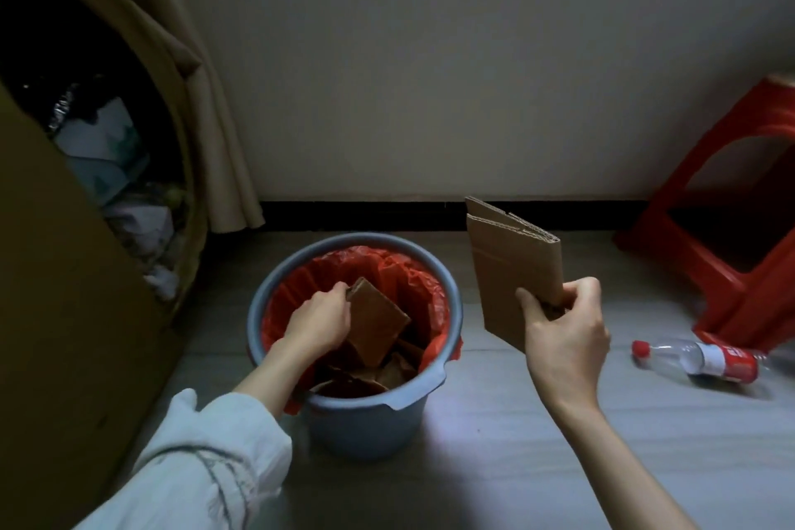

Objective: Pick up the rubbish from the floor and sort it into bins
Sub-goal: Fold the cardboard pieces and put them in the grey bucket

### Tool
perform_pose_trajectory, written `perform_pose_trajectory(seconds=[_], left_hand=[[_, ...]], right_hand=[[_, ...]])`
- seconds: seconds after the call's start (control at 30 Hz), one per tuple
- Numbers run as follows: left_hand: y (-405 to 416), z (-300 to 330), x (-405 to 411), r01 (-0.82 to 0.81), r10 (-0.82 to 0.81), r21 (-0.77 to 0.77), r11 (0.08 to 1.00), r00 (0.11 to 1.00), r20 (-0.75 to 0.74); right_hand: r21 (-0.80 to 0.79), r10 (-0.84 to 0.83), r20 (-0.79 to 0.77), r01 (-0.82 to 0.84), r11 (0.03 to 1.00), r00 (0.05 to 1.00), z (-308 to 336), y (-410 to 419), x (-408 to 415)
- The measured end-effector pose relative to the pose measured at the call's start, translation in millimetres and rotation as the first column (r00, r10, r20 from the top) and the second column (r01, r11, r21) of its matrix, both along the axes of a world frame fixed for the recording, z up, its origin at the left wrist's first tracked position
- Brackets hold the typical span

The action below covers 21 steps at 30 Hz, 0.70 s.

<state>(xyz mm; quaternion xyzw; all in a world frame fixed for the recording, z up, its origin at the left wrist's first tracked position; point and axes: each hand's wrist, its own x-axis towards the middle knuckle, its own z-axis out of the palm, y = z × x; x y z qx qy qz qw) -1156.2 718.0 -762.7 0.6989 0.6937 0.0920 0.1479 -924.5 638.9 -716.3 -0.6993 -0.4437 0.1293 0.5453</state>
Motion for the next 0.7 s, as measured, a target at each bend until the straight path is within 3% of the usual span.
perform_pose_trajectory(seconds=[0.2,0.33,0.43,0.57,0.7], left_hand=[[13,-27,3,0.105,-0.109,-0.314,0.944,0.994,0.005],[17,-33,2,0.092,-0.184,-0.435,0.896,0.967,-0.175],[18,-36,7,0.118,-0.227,-0.415,0.902,0.948,-0.225],[16,-36,9,0.232,-0.306,-0.398,0.887,0.943,-0.132],[11,-32,12,0.257,-0.362,-0.349,0.901,0.888,-0.283]], right_hand=[[0.017,0.032,0.033,-0.033,0.999,0.999,-11,4,2],[0.007,0.04,0.083,-0.041,0.999,0.996,-21,4,2],[-0.016,0.038,0.09,-0.037,0.999,0.995,-25,3,2],[0.024,0.056,0.117,-0.059,0.998,0.992,-21,4,0],[0.081,0.046,0.156,-0.06,0.995,0.987,-18,7,-4]])
